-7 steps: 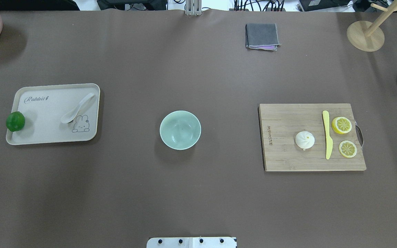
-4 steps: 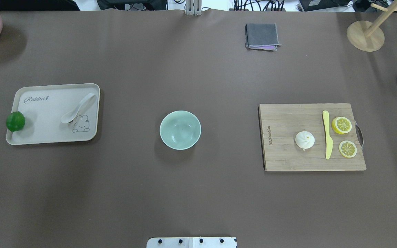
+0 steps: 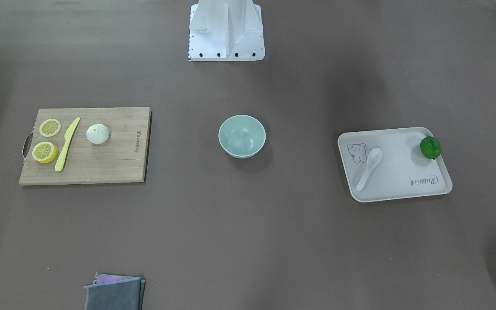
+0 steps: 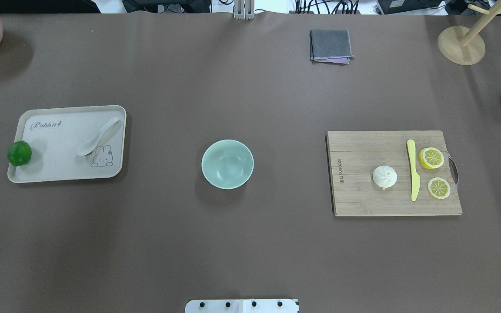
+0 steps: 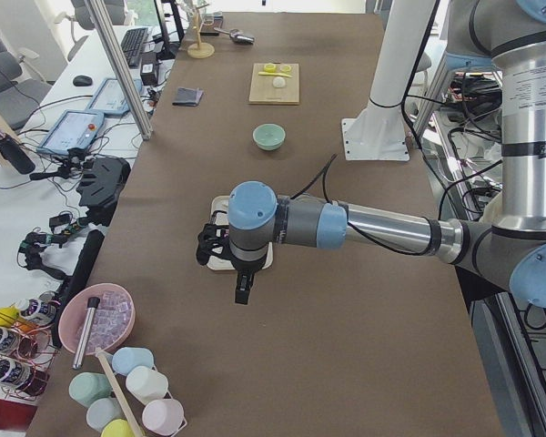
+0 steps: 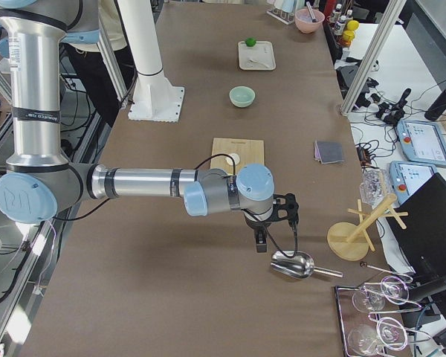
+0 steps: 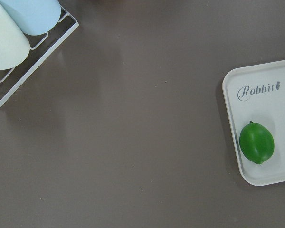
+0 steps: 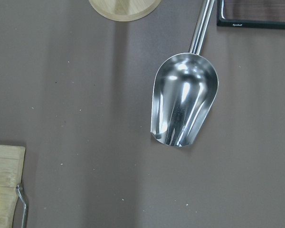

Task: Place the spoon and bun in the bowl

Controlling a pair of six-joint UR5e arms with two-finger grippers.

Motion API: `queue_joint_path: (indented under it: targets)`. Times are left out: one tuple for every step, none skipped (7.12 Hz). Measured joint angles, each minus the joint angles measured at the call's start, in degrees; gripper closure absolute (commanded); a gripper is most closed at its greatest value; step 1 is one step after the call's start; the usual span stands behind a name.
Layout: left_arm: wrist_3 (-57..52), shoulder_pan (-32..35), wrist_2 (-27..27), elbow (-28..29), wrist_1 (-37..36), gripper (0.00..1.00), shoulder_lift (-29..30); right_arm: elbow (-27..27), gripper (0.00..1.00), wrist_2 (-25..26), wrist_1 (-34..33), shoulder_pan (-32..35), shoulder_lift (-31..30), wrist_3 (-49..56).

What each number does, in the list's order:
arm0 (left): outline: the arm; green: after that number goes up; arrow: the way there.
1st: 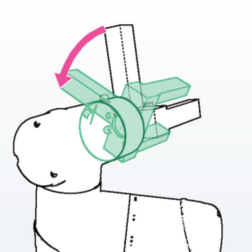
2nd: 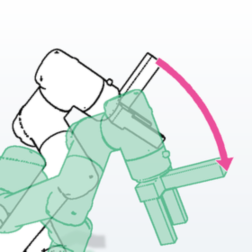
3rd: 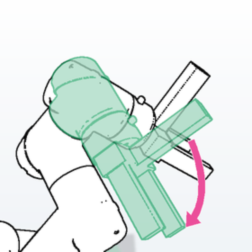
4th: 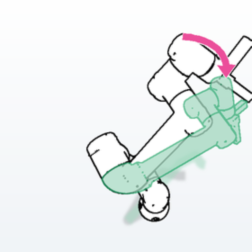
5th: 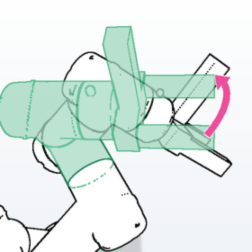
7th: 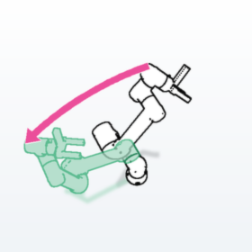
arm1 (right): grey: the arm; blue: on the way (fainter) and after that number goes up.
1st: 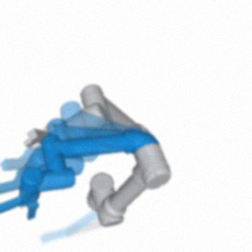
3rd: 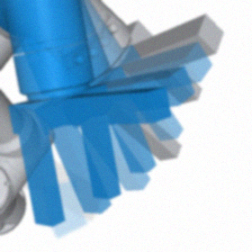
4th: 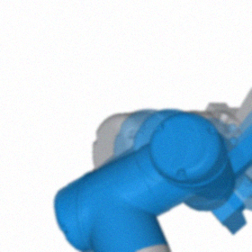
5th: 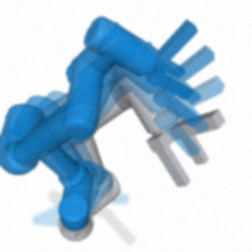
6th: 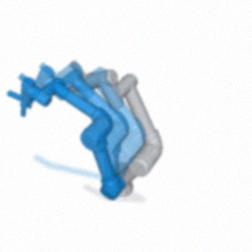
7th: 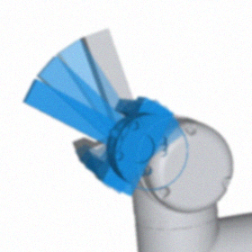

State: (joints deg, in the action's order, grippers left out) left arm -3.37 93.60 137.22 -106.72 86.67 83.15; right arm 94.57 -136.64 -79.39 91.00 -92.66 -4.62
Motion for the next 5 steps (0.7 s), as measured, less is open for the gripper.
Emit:
queue_joint_path:
  targets:
    - [0.14,0.0,0.09,-0.33,0.04,0.02,0.0,0.0,0.0,0.02,0.16,-0.01,-0.09,0.01]
    - [0.18,0.0,0.13,-0.61,0.04,0.02,0.0,0.0,0.0,0.05,0.24,-0.02,-0.23,0.03]
    - [0.18,0.0,0.15,-0.76,0.01,0.02,-0.01,0.0,0.0,0.06,0.27,-0.03,-0.28,0.04]
    - [0.15,0.0,0.14,-0.81,-0.01,0.02,0.0,-0.01,0.0,0.06,0.5,-0.03,-0.31,-0.01]
    - [0.13,0.0,0.12,-0.82,-0.03,0.02,-0.03,-0.07,0.0,0.05,0.96,-0.03,-0.35,-0.16]
